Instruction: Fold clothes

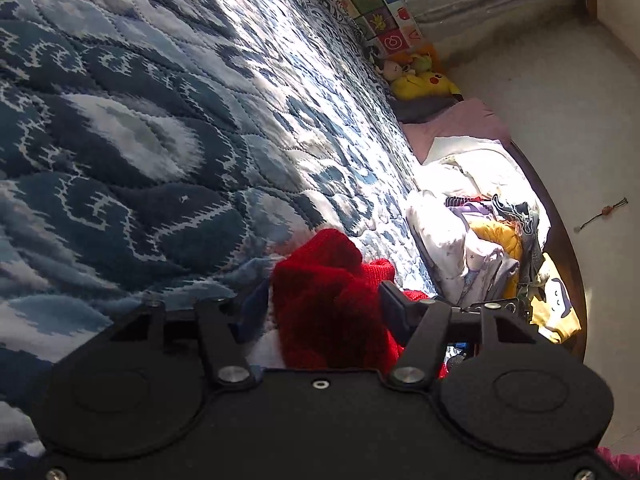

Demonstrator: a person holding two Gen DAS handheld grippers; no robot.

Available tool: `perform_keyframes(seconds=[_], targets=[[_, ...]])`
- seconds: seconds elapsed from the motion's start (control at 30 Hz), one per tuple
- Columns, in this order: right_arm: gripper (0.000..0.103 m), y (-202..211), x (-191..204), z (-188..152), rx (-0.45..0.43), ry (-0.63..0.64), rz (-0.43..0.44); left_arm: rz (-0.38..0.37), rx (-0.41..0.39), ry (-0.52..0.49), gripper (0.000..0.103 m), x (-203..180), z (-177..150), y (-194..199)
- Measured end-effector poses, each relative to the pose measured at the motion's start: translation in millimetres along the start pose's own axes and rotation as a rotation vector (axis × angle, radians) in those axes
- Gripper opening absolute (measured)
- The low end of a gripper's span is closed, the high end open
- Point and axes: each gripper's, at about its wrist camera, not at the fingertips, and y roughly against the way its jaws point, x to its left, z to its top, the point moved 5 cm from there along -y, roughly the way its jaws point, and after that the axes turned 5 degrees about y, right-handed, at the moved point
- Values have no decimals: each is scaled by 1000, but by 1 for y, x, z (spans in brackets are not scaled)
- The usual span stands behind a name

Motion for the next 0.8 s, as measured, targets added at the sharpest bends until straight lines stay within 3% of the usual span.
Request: perform_keyframes(seconds=[0.17, 0.23, 0.37, 0.47, 0.53, 0.6, 0.67, 0.73, 0.77, 0.8], targets=[[33, -6, -3, -3, -6, 12, -30, 52, 19, -11, 37, -1, 0, -8], [29, -5, -3, -5, -16, 18, -35, 52, 6, -14, 28, 2, -1, -8], [27, -6, -2, -6, -16, 33, -52, 60, -9, -40, 25, 3, -4, -9], [35, -2, -2, -3, -21, 1, -15, 37, 1, -43, 41, -2, -3, -8], [45, 0, -3, 1, -30, -42, 28, -4, 21, -26, 63, -6, 0, -8], [53, 0, -3, 8, -42, -83, 60, -17, 36, -3, 70, -9, 4, -11], [56, -5, 2, 12, -21, -54, 35, -14, 44, 27, 70, -9, 10, -14], [56, -9, 5, 16, 7, -23, 8, 0, 52, 51, 61, -8, 14, -15], [51, -9, 8, 17, 15, -7, -4, 22, 57, 43, 54, -9, 16, -15], [43, -8, 12, 17, 21, 26, -16, 59, 66, 12, 32, -11, 15, -16]])
